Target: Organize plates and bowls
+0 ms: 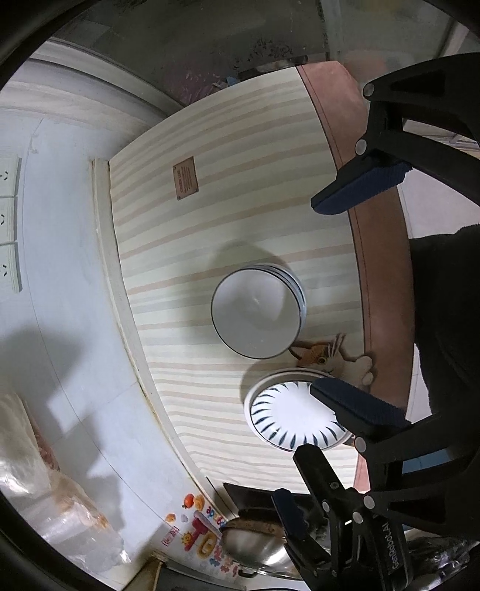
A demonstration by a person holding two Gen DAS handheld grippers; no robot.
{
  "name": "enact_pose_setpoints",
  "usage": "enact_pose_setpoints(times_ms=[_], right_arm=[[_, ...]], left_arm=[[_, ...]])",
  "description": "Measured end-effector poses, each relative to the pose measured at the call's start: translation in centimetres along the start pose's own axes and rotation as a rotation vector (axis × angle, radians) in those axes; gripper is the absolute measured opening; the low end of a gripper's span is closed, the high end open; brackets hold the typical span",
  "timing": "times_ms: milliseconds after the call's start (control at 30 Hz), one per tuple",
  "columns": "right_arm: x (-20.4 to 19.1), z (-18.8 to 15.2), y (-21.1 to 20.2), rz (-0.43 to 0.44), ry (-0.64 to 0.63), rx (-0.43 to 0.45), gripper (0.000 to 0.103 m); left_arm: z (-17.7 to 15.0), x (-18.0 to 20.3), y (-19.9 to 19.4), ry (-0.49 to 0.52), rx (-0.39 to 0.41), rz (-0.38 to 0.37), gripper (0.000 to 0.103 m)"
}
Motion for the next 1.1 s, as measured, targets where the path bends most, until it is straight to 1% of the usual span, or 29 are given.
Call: enact_pose_setpoints(times_ms=[133, 267, 300, 367, 400, 467, 500, 533, 633, 667, 800, 900, 1000, 1100], right_arm=[[0.4, 1.1, 1.0, 0.002, 0.012, -0.01, 0.094], [1.4, 2.6, 3.1, 0.009, 0.035, -0.025, 0.095], [1.8, 3.1, 3.9, 0.016, 0.042, -0.031, 0.095], [2.5, 4.1, 5.7, 0.064, 0.065, -0.05, 0.095], [2.8, 4.4, 6.6, 0.088, 0.083, -0.066, 0.095], [3.6, 5.1, 9.1, 0.176, 0.136, -0.124, 0.095], [4.1, 5.4, 10.5, 0.204, 0.161, -0.15, 0.095], [4.5, 5.6, 11.8, 0.228, 0.18, -0.175, 0.095], [5.2, 5.8, 15.3, 0.274, 0.209, -0.241, 0.095], [5.4, 5.8, 16.8, 0.303, 0.218, -0.277, 0.095], [5.3, 5.3, 20.7, 0.354, 0.217, -0.371, 0.095], [5.1, 4.9, 22.8, 0.392, 0.211, -0.421, 0.095], [4.9, 4.7, 24.4, 0.399, 0.204, -0.444, 0.095], [4.6, 4.5, 25.3, 0.405, 0.186, -0.461, 0.095]], left_arm=[[1.2, -0.5, 1.6, -0.029, -0.016, -0.023, 0.088], [2.9, -1.5, 5.0, -0.079, -0.045, -0.058, 0.088], [3.2, -1.8, 5.9, -0.095, -0.054, -0.073, 0.088], [3.8, -2.3, 8.4, -0.13, -0.085, -0.111, 0.088], [4.1, -2.5, 9.8, -0.149, -0.103, -0.131, 0.088], [4.2, -3.1, 12.2, -0.179, -0.142, -0.139, 0.088], [4.3, -3.3, 13.5, -0.195, -0.162, -0.154, 0.088], [4.3, -3.6, 14.9, -0.213, -0.192, -0.154, 0.088], [4.3, -3.6, 17.5, -0.248, -0.242, -0.207, 0.087], [4.4, -3.5, 18.5, -0.254, -0.258, -0.227, 0.086], [4.6, -2.6, 21.1, -0.251, -0.299, -0.294, 0.086], [4.4, -2.0, 22.6, -0.261, -0.327, -0.336, 0.085], [4.1, -1.5, 23.5, -0.249, -0.344, -0.358, 0.083], [3.9, -1.1, 24.1, -0.246, -0.345, -0.393, 0.078]])
Point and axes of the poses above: each gripper's, at about its wrist camera, not at the fingertips, and y roughly the way its jaws point, x to its right, z to its top, the point moved 6 cm from there along y, roughly the way its jaws point, and after that the axes turned 15 degrees about y, right-handed, at the moved point
